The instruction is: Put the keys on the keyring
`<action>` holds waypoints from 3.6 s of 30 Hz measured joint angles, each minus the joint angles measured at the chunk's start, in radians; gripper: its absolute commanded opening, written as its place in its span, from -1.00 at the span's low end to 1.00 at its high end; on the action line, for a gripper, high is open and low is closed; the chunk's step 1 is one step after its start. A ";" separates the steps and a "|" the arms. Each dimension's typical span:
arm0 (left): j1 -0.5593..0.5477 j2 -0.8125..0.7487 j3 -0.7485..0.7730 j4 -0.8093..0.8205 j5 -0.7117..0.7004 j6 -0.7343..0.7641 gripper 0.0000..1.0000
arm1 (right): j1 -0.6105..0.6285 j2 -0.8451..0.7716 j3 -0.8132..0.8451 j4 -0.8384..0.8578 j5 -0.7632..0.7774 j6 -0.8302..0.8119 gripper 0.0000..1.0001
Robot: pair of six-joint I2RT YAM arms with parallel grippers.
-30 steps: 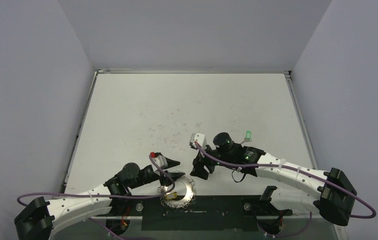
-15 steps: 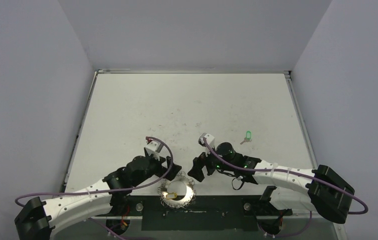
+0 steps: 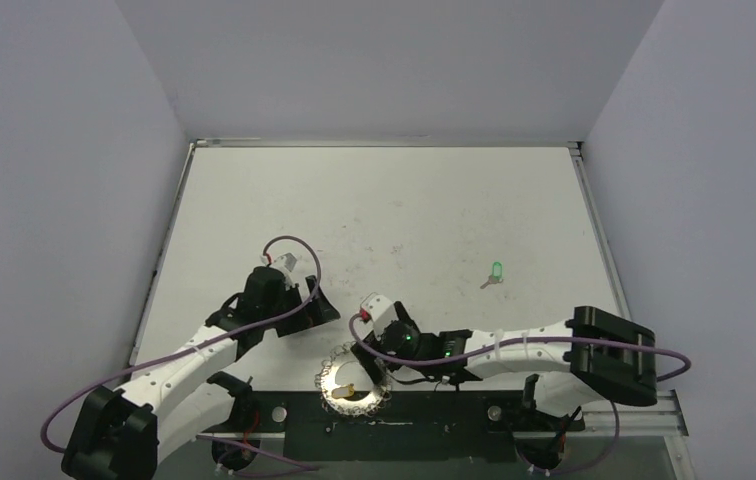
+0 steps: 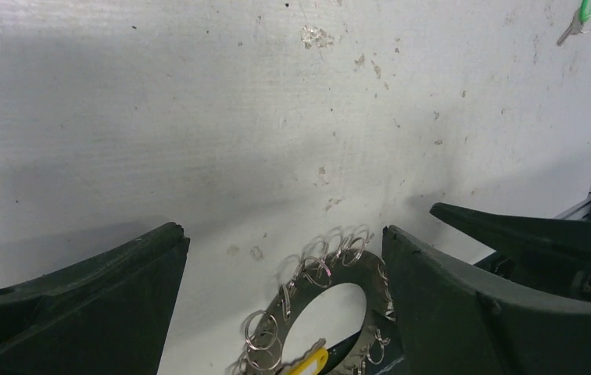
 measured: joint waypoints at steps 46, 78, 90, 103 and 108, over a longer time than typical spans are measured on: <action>-0.048 -0.106 -0.139 0.213 0.110 -0.099 0.26 | -0.128 0.003 0.138 -0.182 0.013 -0.108 -0.07; -0.269 -0.053 -0.185 0.471 -0.002 0.130 -0.18 | -0.201 0.222 0.167 -0.039 -0.285 -0.144 -1.00; -0.341 -0.031 -0.284 0.610 -0.027 0.373 -0.34 | -0.201 0.189 0.166 -0.093 -0.294 -0.148 -1.00; -0.346 -0.161 -0.350 0.678 -0.058 0.556 -0.21 | -0.203 0.155 0.166 -0.126 -0.311 -0.148 -0.99; -0.346 -0.106 -0.321 0.658 -0.061 0.522 -0.19 | -0.211 0.105 0.166 -0.133 -0.311 -0.147 -0.96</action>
